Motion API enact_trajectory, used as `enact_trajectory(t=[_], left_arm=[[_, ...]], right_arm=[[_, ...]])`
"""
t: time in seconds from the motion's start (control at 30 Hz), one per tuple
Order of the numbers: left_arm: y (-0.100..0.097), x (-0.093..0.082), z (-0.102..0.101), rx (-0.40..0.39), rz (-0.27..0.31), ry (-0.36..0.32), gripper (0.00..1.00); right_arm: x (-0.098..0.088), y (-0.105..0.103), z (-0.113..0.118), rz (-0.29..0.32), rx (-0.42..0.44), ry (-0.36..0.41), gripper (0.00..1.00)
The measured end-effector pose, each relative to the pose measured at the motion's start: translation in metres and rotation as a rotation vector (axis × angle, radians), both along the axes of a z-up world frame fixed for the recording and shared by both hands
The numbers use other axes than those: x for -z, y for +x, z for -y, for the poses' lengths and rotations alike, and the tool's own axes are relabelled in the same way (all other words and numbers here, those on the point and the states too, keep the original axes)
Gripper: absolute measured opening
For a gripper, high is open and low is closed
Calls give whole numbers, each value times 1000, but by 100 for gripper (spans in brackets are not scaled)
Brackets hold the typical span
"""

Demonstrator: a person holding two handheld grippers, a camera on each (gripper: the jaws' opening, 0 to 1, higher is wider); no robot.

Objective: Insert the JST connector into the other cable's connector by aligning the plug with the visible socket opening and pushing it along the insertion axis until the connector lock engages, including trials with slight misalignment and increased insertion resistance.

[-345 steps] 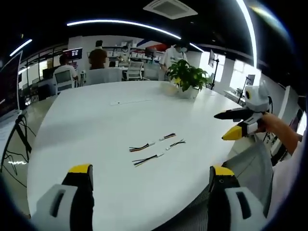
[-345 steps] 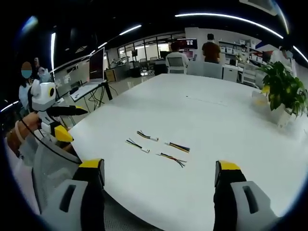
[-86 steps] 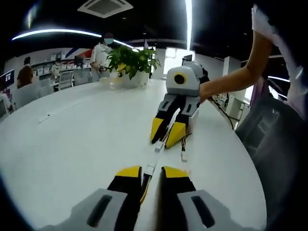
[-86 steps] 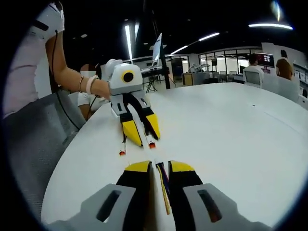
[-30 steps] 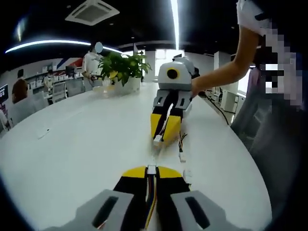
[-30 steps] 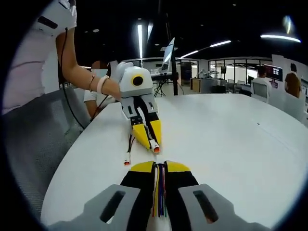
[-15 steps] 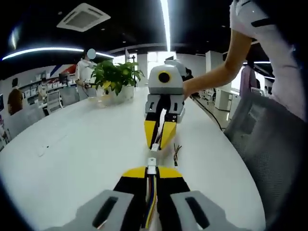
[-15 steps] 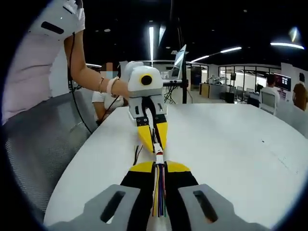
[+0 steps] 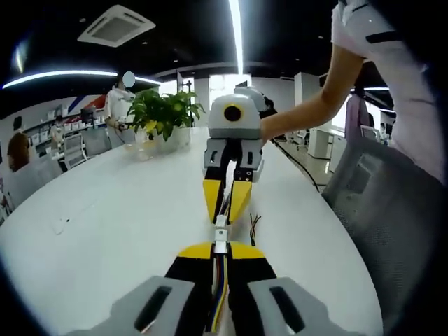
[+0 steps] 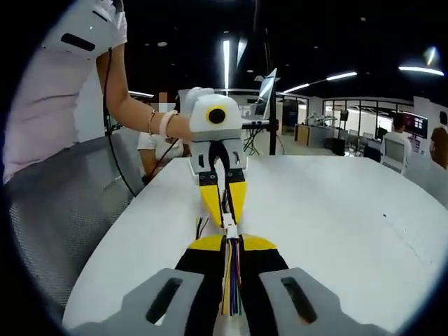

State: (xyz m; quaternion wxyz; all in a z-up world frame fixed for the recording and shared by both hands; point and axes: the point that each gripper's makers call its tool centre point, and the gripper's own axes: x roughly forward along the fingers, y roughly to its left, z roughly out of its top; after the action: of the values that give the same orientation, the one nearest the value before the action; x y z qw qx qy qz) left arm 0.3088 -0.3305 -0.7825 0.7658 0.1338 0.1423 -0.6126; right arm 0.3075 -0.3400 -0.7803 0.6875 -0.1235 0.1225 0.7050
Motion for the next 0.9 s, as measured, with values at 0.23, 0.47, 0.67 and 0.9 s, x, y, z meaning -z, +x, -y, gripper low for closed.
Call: enact_trajectory(t=[0.23, 0.47, 0.67, 0.9], left_arm=[[2, 0, 1, -1, -3, -2, 0], [2, -3, 2, 5, -6, -7, 0], [0, -2, 2, 17, 2, 9, 0], [-2, 2, 1, 44, -3, 29, 0]], right_arm=[[1, 0, 1, 1, -4, -12, 4], [3, 0, 0, 3, -8, -19, 4], [3, -1, 0, 6, -18, -25, 4], [5, -6, -1, 16, -49, -51, 4]])
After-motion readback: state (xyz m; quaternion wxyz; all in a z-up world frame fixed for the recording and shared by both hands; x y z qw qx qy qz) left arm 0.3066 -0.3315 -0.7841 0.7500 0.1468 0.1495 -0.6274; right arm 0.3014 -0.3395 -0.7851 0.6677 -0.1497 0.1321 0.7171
